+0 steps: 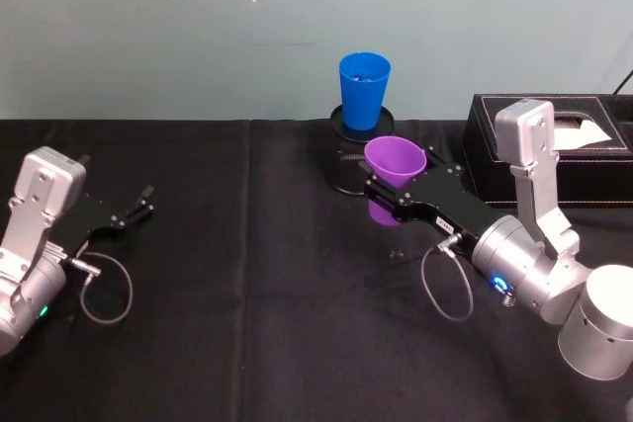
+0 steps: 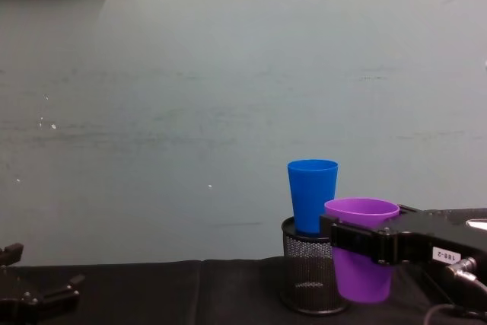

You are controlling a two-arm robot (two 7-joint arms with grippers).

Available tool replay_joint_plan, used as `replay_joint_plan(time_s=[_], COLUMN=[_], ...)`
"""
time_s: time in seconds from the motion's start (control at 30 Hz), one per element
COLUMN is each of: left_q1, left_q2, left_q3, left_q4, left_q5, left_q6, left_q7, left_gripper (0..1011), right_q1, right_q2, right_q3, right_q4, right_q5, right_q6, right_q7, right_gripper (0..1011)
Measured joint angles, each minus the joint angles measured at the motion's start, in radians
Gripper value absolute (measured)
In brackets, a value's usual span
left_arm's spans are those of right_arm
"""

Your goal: Pick up one cup with a gripper and tap it against the other cup.

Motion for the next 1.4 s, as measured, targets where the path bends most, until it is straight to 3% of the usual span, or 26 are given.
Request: replay_joint_plan(time_s=[1.4], left_q1=[0.000], left_q2=[0.000], left_q3=[0.000], left_q4=[0.000], left_q5=[0.000], left_q6=[0.000], left_q7=[0.000], left_gripper=[1000], right_q1=[0.000], right_q2=[0.000], right_q3=[0.000], right_q4=[0.000], right_q5=[0.000], right_q6=[0.000], right_q7=[0.000], right_gripper=[746])
